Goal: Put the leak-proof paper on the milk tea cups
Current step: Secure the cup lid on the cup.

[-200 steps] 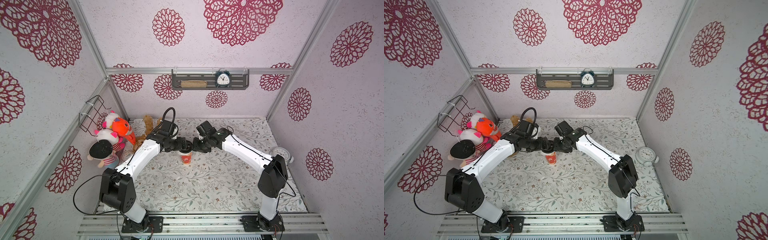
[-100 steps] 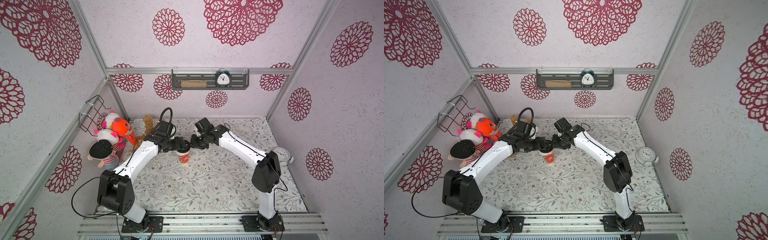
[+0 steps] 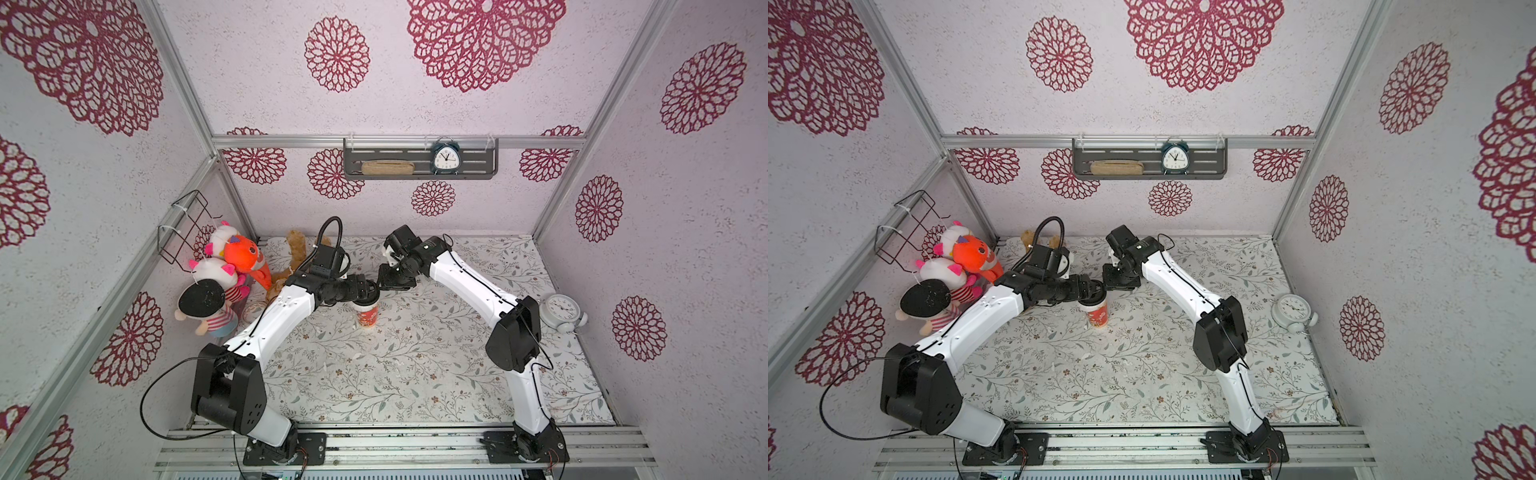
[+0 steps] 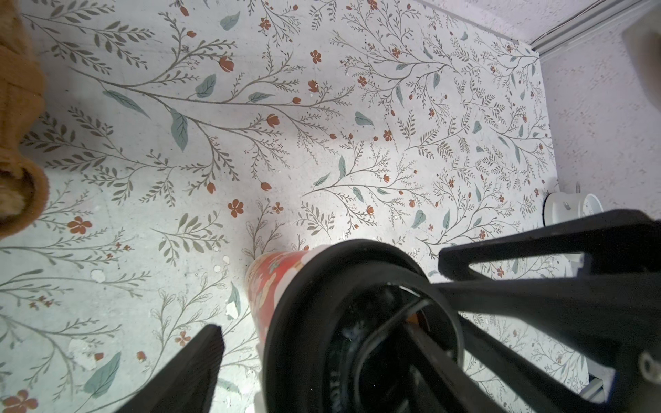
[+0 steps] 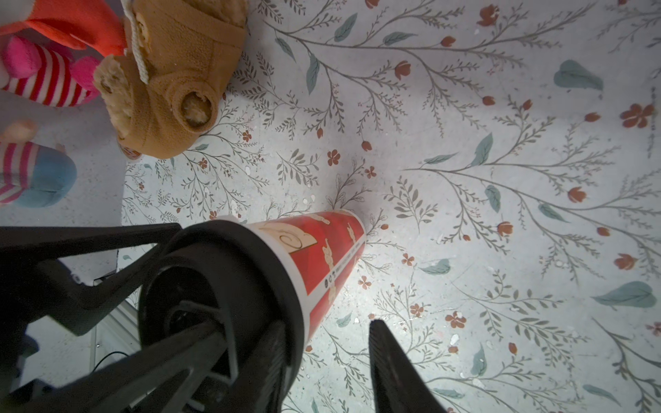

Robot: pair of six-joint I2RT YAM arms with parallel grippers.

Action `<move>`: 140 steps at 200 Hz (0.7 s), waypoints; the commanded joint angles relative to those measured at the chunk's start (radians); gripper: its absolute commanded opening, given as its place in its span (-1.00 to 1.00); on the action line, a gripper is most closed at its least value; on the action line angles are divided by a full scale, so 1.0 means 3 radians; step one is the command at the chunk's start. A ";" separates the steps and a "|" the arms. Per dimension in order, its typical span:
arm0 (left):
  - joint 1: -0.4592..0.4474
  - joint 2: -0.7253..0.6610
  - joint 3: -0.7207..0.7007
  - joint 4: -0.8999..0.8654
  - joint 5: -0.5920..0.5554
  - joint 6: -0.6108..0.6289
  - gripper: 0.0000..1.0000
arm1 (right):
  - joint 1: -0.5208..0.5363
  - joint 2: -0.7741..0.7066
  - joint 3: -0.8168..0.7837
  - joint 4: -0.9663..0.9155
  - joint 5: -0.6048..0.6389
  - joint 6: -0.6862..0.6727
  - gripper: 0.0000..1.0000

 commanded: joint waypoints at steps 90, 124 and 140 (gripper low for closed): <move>0.0016 0.0390 -0.0250 -0.1268 -0.0188 0.0169 0.60 | 0.0191 -0.1008 -0.1152 0.0722 0.0379 0.0895 -0.09; 0.0016 0.0410 -0.0218 -0.1279 -0.0198 0.0177 0.60 | 0.0250 -0.1014 -0.1299 0.0912 0.0301 0.1075 -0.11; 0.0016 0.0410 -0.0205 -0.1285 -0.0192 0.0178 0.60 | 0.0271 -0.0974 -0.1297 0.0936 0.0297 0.1118 -0.12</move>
